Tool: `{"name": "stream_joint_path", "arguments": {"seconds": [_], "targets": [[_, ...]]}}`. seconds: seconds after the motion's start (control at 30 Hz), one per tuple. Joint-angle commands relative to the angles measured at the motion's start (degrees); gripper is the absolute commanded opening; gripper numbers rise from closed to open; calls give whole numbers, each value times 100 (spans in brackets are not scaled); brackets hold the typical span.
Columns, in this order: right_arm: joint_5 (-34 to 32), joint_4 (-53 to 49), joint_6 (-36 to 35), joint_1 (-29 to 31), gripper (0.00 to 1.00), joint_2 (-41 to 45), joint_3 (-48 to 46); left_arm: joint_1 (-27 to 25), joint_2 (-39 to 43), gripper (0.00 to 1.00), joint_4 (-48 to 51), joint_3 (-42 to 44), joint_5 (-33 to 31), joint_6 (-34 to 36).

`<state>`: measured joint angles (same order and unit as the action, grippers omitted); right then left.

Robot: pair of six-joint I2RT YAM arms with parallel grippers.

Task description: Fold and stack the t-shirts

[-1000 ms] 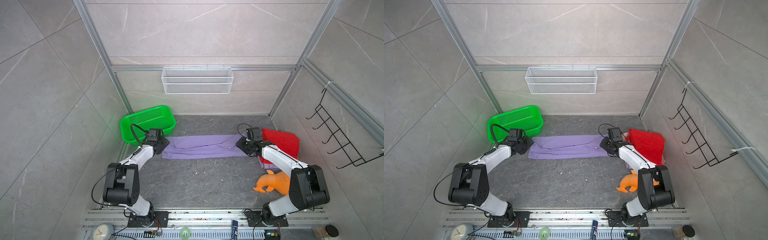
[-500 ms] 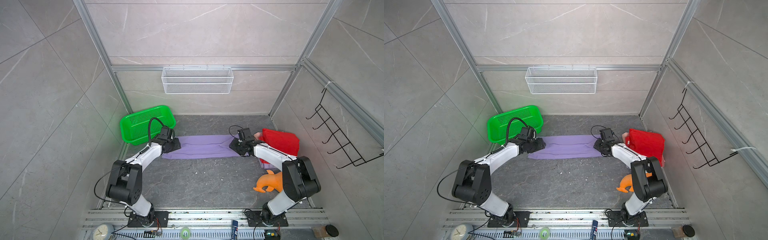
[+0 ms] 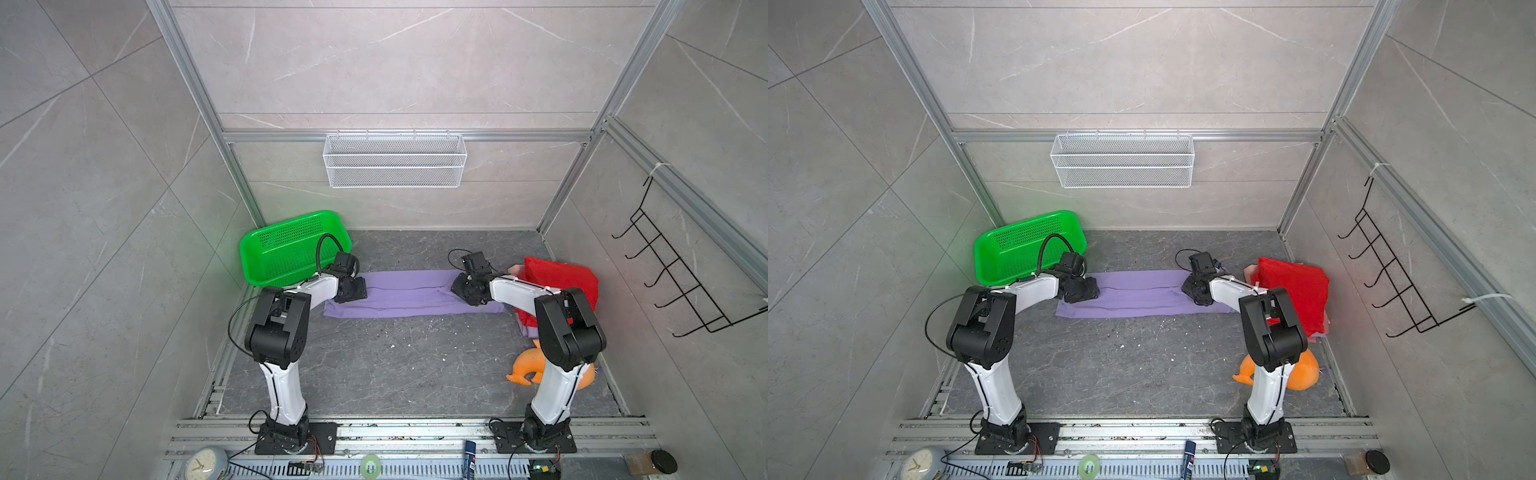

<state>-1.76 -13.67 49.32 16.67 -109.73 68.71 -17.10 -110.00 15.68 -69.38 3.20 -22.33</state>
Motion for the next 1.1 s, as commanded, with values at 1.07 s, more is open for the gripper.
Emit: {"name": "stream_joint_path", "arguments": {"seconds": [1.07], "targets": [[2877, 1613, -963, 43, 46, -2433, 3673, -3405, 2695, 60, 876, 1664, 342, -2307]]}}
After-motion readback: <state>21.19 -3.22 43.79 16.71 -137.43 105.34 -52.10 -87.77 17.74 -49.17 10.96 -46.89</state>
